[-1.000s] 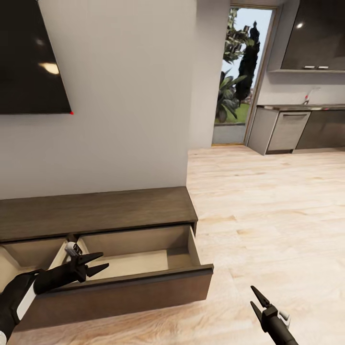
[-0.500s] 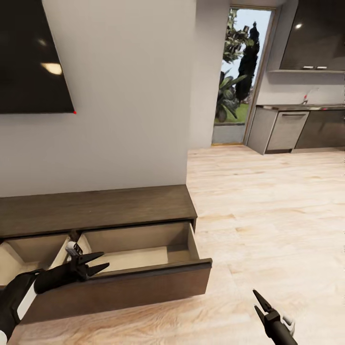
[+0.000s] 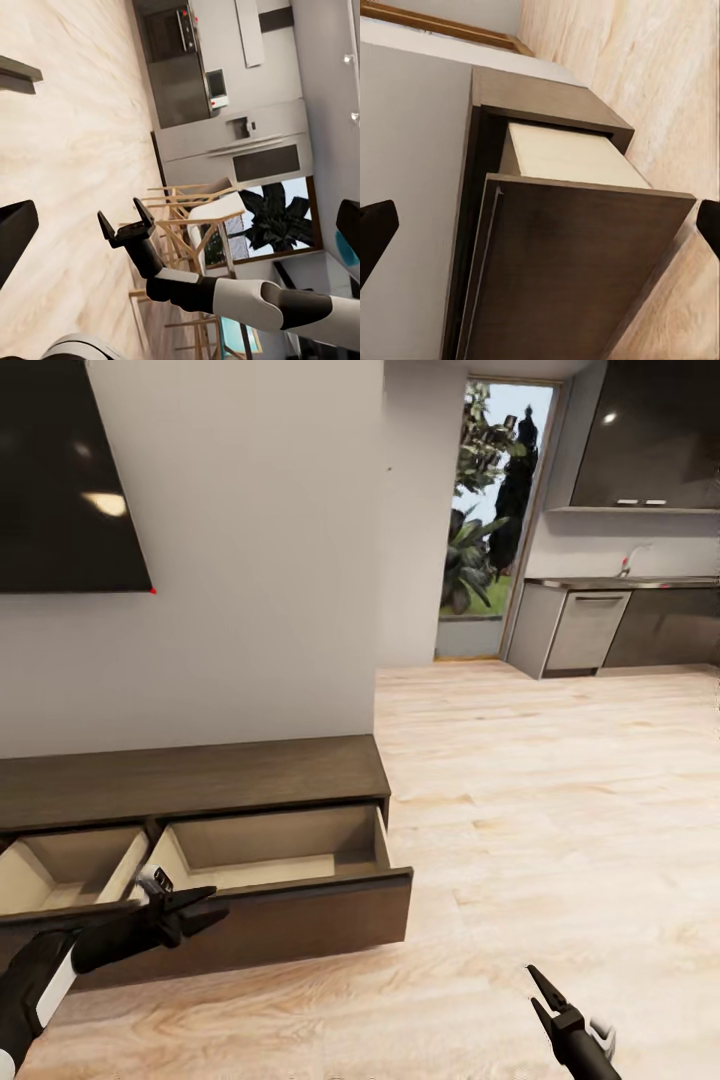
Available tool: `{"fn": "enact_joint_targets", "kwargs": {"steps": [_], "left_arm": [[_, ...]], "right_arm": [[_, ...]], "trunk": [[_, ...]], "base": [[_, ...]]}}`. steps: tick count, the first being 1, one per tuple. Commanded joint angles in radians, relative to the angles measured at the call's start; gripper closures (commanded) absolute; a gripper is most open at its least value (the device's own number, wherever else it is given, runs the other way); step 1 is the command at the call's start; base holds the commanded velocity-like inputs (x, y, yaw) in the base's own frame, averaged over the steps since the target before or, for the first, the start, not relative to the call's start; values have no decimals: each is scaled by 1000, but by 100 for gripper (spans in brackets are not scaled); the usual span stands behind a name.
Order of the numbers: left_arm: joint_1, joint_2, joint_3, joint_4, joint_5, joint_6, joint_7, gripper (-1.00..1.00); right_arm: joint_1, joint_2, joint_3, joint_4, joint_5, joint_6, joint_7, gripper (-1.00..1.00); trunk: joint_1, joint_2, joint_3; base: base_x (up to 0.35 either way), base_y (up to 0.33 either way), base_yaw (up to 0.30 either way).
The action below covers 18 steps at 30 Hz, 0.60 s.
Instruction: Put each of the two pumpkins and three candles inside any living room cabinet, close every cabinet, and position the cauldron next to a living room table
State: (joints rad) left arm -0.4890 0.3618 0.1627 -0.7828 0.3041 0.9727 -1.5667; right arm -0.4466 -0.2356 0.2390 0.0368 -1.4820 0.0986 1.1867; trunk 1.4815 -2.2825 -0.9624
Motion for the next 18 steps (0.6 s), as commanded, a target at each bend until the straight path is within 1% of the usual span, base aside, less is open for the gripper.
{"fn": "enact_joint_targets", "kwargs": {"steps": [1, 6, 8, 12, 18], "left_arm": [[0, 0, 0, -1, -2, 11, -4, -100], [0, 0, 0, 0, -2, 11, -4, -100], [0, 0, 0, 1, -2, 11, -4, -100], [0, 0, 0, 2, 0, 11, -4, -100], [0, 0, 0, 3, -1, 11, -4, -100]], "right_arm": [[-1, 1, 8, 3, -11, 10, 5, -100], [-1, 1, 8, 3, -11, 10, 5, -100], [-1, 2, 8, 3, -10, 10, 4, -100], [-1, 2, 8, 3, -9, 9, 4, -100], [-1, 2, 8, 3, -9, 7, 4, -100]], "trunk": [[0, 0, -1], [0, 0, -1], [0, 0, 1], [0, 0, 5], [0, 0, 11]], "base": [[-115, -281, 0], [-106, -284, 7], [-114, -205, 108], [-95, -79, 162], [-20, -14, 184]]}}
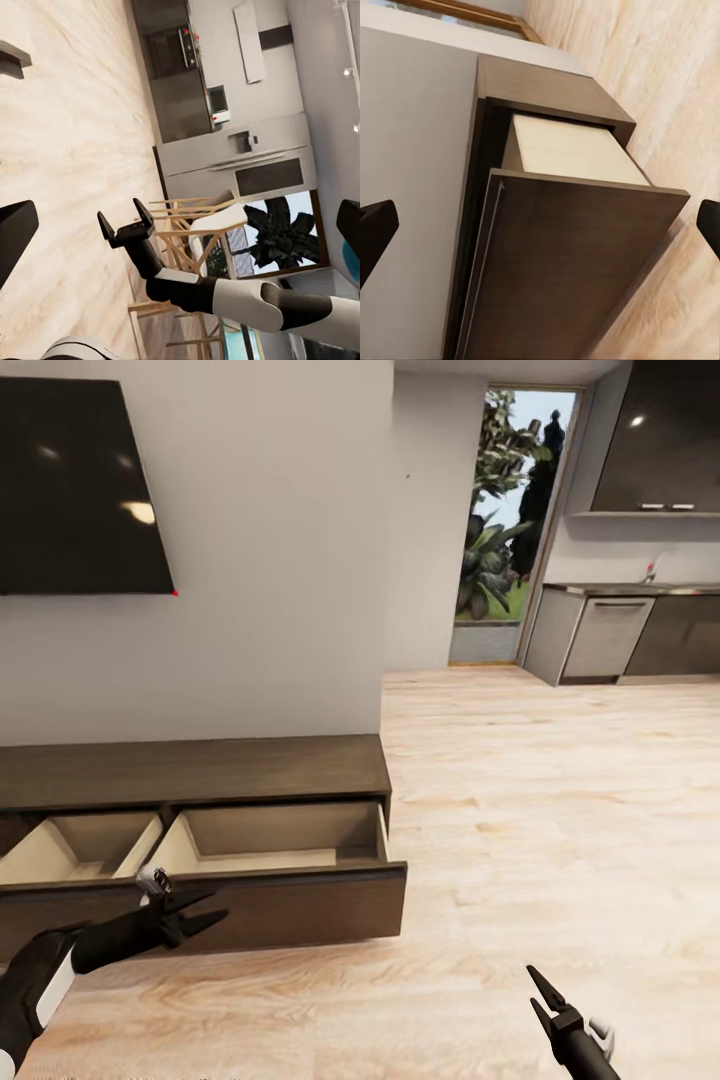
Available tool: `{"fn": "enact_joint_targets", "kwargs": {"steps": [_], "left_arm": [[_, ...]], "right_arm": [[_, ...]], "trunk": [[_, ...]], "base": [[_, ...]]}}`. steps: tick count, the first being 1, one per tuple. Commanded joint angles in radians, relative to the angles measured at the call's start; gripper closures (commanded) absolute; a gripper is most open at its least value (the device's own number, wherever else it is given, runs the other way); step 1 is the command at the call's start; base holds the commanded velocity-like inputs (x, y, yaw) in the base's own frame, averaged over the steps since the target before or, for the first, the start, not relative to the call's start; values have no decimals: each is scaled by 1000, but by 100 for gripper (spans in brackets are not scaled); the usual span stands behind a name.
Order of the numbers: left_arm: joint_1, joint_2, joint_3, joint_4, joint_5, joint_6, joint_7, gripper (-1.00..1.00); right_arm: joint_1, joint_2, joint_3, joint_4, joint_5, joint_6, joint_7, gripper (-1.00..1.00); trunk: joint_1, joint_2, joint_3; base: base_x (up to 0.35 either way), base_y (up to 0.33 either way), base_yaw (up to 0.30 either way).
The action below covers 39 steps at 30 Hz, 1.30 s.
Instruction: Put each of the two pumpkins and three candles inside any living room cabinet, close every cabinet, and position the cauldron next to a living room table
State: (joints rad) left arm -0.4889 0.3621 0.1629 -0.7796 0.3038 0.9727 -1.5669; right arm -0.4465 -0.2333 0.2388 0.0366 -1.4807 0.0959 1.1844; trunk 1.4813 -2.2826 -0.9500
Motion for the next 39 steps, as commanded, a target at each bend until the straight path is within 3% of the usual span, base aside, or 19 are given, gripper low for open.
{"fn": "enact_joint_targets", "kwargs": {"steps": [1, 10, 39], "left_arm": [[0, 0, 0, 0, 0, 11, -4, -100], [0, 0, 0, -2, -2, 11, -4, -100], [0, 0, 0, -3, 0, 11, -4, -100]], "right_arm": [[-1, 0, 8, 3, -10, 10, 6, -100], [-1, 4, 9, 3, -10, 10, 5, -100], [-1, 6, 9, 3, -10, 0, 2, -100]], "trunk": [[0, 0, 0], [0, 0, 11], [0, 0, 45]], "base": [[-3, -2, 188], [-144, -95, 189], [-273, -159, 189]]}}
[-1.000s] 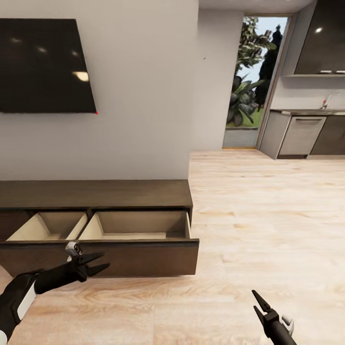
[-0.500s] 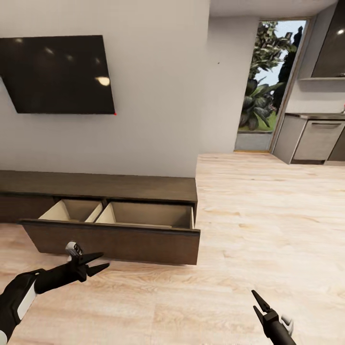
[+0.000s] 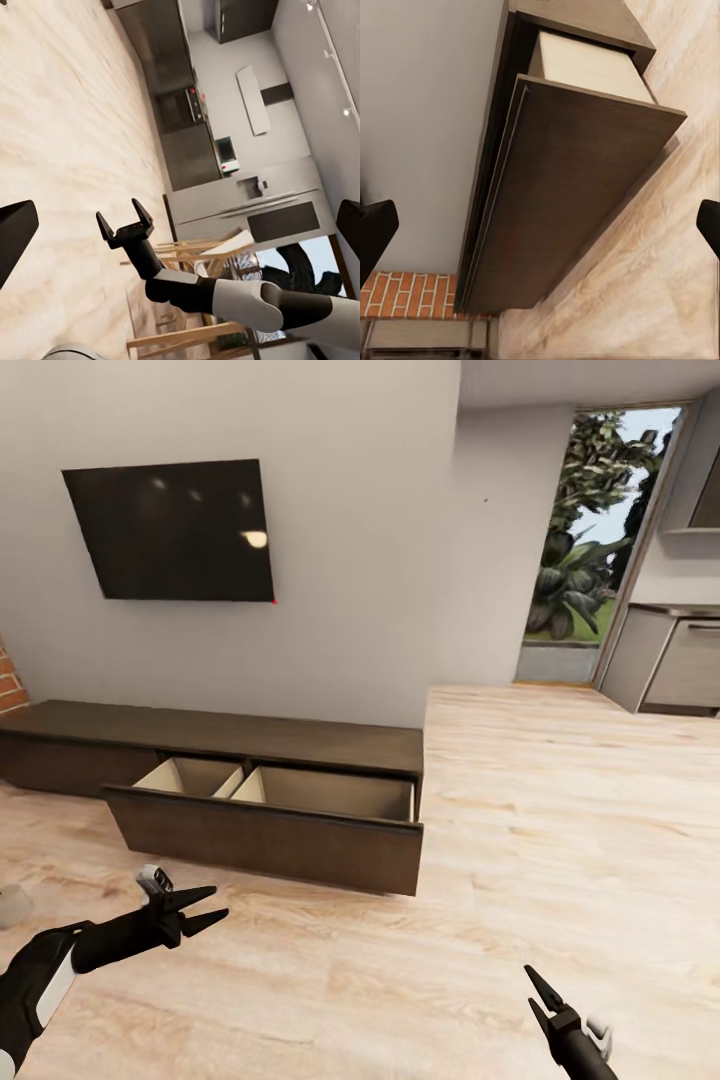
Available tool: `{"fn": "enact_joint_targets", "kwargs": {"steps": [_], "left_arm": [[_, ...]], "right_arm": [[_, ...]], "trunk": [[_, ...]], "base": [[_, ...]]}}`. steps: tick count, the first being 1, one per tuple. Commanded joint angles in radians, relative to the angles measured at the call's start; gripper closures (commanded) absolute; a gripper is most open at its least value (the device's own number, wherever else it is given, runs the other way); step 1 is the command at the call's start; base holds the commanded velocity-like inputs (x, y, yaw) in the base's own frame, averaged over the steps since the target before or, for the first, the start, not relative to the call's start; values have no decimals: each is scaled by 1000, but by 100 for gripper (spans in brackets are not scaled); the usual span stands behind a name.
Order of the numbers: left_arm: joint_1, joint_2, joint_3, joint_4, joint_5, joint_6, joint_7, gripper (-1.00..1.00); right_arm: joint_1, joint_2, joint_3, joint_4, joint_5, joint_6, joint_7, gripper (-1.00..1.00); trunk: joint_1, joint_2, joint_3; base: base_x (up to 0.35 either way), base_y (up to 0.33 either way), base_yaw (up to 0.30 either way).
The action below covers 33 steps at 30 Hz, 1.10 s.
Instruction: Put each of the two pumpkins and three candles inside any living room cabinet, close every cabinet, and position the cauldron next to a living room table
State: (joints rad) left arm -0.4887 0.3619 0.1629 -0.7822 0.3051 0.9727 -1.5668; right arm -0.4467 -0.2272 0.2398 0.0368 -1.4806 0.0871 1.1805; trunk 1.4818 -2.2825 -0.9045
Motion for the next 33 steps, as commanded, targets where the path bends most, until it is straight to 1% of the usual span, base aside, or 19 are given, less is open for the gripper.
{"fn": "enact_joint_targets", "kwargs": {"steps": [1, 3, 6, 10, 17, 25, 33], "left_arm": [[-1, 0, 0, 0, -1, 11, -4, -100], [-1, 0, 0, 0, -1, 11, -4, -100], [-1, 1, 0, 1, -2, 11, -4, -100], [-1, 2, 0, 1, -1, 11, -4, -100], [-1, 2, 0, 5, -1, 11, -4, -100], [-1, 3, 1, 7, 0, 11, -4, -100], [-1, 3, 1, 9, 0, 11, -4, -100]], "right_arm": [[-1, 0, 8, 3, -10, -9, 2, -100], [-1, 1, 8, 3, -11, -32, -1, -100], [-1, 3, 8, 3, -11, -39, -2, -100], [-1, 11, 7, 3, -10, -43, -2, -100], [-1, 13, 8, 3, -10, -45, -2, -100], [-1, 14, 9, 3, -10, -46, -5, -100], [-1, 14, 9, 2, -10, -48, -38, -100]], "trunk": [[-1, 0, 0], [-1, 0, 3], [-1, 0, 6], [-1, 0, 11], [-1, 0, 19], [-1, 0, 28], [-1, 0, 38]], "base": [[-268, -149, 189], [-268, -149, 189], [-268, -149, 189], [-266, -149, 189], [-252, -113, 189], [-241, -10, 189], [-240, 103, 189]]}}
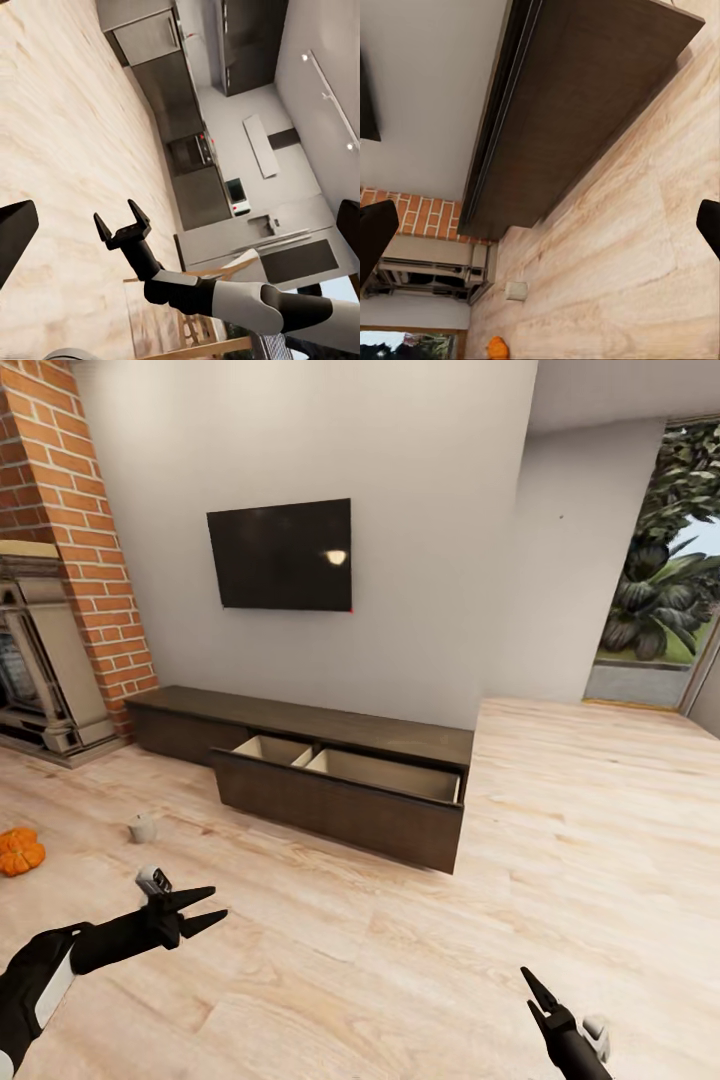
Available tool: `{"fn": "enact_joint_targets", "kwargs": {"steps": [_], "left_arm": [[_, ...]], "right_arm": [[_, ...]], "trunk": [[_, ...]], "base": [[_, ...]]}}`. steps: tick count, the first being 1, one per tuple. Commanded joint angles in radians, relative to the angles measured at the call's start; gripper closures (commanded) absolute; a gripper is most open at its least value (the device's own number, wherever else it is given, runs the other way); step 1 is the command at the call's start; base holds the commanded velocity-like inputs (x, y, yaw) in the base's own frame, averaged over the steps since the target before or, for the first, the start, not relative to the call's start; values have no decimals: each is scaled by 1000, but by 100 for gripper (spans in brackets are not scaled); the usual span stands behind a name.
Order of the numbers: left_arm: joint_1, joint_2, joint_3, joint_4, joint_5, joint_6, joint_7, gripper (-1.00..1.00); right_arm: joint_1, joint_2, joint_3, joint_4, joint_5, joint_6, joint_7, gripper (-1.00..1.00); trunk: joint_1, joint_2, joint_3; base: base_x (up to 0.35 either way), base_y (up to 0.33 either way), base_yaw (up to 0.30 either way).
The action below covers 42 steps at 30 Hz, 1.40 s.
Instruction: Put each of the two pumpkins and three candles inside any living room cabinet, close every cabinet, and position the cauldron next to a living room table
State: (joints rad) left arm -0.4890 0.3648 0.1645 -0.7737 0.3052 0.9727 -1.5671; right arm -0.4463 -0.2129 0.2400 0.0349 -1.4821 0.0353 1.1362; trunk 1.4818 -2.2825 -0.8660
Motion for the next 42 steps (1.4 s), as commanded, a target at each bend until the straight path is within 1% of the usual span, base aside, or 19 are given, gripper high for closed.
{"fn": "enact_joint_targets", "kwargs": {"steps": [1, 10, 12, 14, 16, 19, 20, 22, 23, 25, 26, 27, 28, 29, 31, 34, 38, 40, 42], "left_arm": [[0, 0, 0, 0, 0, 11, -4, -100], [0, 0, 0, 1, -1, 11, -4, -100], [0, 0, 0, 1, -1, 11, -4, -100], [0, 1, 0, 1, 0, 11, -4, -100], [0, 5, 0, 1, 0, 11, -4, -100], [0, 11, 2, 1, 0, 11, -4, -100], [0, 12, 2, 1, 0, 11, -4, -100], [0, 18, 10, 1, 0, 11, -4, -100], [0, 21, 15, 2, -1, 11, -4, -100], [0, 29, 21, 11, -1, 11, -4, -100], [0, 32, 22, 14, 0, 11, -4, -100], [0, 40, 30, 28, 1, 11, -4, -100], [0, 48, 51, 44, 4, 12, -4, -100], [0, 50, 60, 49, 5, 12, -4, -100], [0, 54, 101, 60, 4, 15, -4, -100], [0, 57, 140, 66, 8, 19, -4, -100], [0, 58, 152, 67, 5, 23, -4, -100], [0, 60, 153, 67, 6, 24, -4, -100], [0, 64, 154, 67, 6, 24, -4, -100]], "right_arm": [[-2, 0, 9, 4, -9, 3, 5, -100], [-2, 9, 10, 2, -8, -2, -51, -100], [-2, 14, 14, 1, -7, -15, -71, -100], [-2, 19, 49, -4, -7, -50, -126, -100], [-2, 21, 77, -6, -7, -63, -175, -100], [-2, 28, 109, -9, -7, -70, -251, -100], [-2, 30, 114, -9, -7, -70, -263, -100], [-2, 46, 153, -10, -6, -72, -315, -100], [-2, 59, 186, -10, -6, -73, -337, -100], [-2, 89, 280, -11, -6, -73, -392, -100], [-2, 97, 306, -12, -7, -74, -409, -100], [-2, 121, 382, -17, -8, -77, -460, -100], [-2, 140, 435, -25, -9, -83, -503, -100], [-2, 145, 447, -29, -9, -85, -515, -100], [-2, 155, 479, -44, -10, -89, -543, -100], [-2, 160, 496, -61, -8, -87, -555, -100], [-2, 161, 501, -74, -8, -78, -547, -100], [-2, 158, 502, -110, -7, -62, -532, -100], [-2, 157, 502, -154, -8, -50, -520, -100]], "trunk": [[-1, 0, 0], [-1, 0, 11], [-1, 0, 13], [-1, 0, 15], [-1, 0, 18], [-1, 0, 21], [-1, 0, 22], [-1, 0, 25], [-1, 0, 26], [-1, 0, 28], [-1, 0, 29], [-1, 0, 31], [-1, 0, 32], [-1, 0, 33], [-1, 0, 35], [-1, 0, 39], [-1, 0, 43], [-1, 0, 45], [-8, 14, 51]], "base": [[-240, 135, 189], [-237, 138, 189], [-222, 131, 189], [-202, 111, 189], [-179, 92, 189], [-119, 36, 189], [-67, 17, 189], [-28, 7, 189], [-14, 4, 189], [-7, 2, 189], [-5, 1, 189], [-2, 1, 189], [-1, 0, 189], [-1, 0, 189], [-1, 0, 189], [0, 0, 189], [0, 0, 186], [0, 0, 101], [0, 0, 45]]}}
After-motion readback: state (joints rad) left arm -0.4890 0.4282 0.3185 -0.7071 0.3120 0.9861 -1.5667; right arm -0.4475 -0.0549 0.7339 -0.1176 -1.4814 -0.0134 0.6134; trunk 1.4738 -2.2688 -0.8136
